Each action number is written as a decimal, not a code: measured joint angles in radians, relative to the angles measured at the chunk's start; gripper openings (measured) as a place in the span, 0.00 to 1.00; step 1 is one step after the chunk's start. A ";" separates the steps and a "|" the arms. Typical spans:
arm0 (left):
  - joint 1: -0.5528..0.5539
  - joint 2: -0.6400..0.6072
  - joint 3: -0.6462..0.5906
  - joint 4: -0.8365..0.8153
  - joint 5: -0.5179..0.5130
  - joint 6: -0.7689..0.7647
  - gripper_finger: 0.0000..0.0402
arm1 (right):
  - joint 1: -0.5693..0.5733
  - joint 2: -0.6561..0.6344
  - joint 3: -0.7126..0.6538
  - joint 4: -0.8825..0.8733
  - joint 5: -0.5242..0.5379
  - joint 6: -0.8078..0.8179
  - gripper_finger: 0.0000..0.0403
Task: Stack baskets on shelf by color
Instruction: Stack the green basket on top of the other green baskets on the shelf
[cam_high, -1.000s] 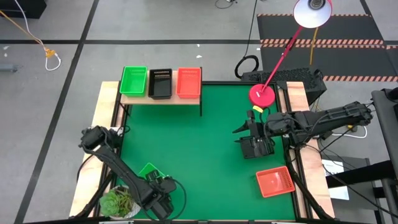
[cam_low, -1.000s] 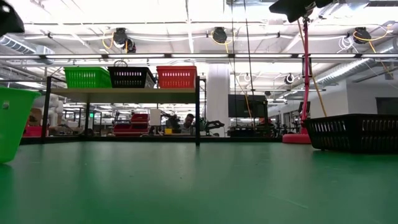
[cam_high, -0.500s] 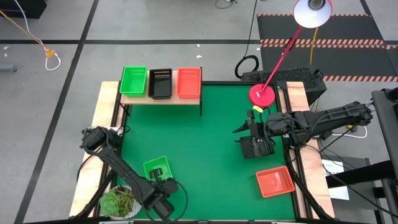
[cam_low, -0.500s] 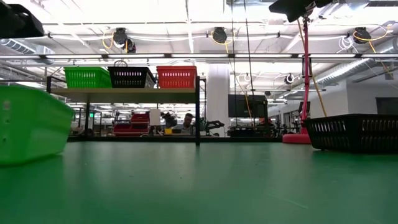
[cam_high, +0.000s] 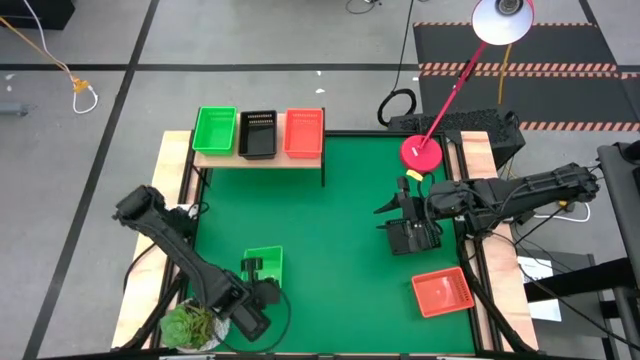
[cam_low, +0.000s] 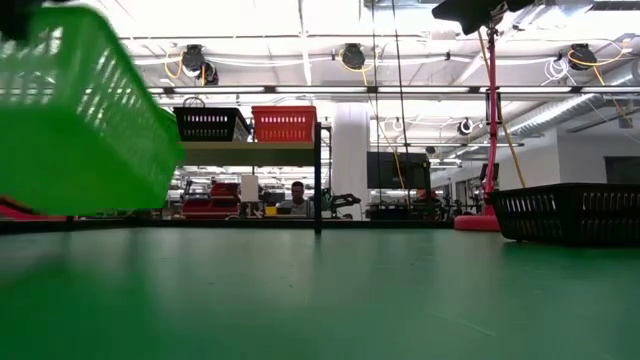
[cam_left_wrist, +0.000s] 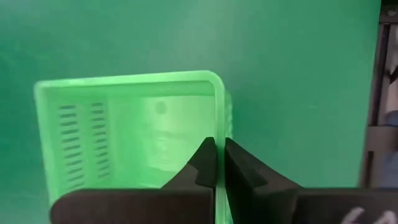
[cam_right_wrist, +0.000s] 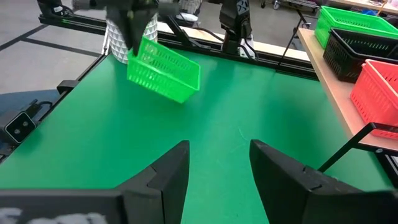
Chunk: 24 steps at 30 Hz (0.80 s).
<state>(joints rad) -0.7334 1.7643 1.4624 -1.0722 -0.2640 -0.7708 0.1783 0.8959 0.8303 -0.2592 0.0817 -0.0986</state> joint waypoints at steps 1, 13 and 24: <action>0.000 -0.020 0.000 -0.015 -0.019 0.023 0.02 | 0.000 0.000 0.000 0.000 0.000 0.000 0.41; 0.036 -0.257 0.000 -0.215 -0.240 0.242 0.02 | 0.000 0.000 0.000 0.000 0.000 -0.001 0.41; 0.180 -0.399 0.000 -0.350 -0.329 0.491 0.03 | 0.000 0.000 0.000 -0.001 0.000 -0.022 0.41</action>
<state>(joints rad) -0.5533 1.3650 1.4628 -1.4225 -0.5934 -0.2799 0.1784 0.8959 0.8303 -0.2600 0.0818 -0.1210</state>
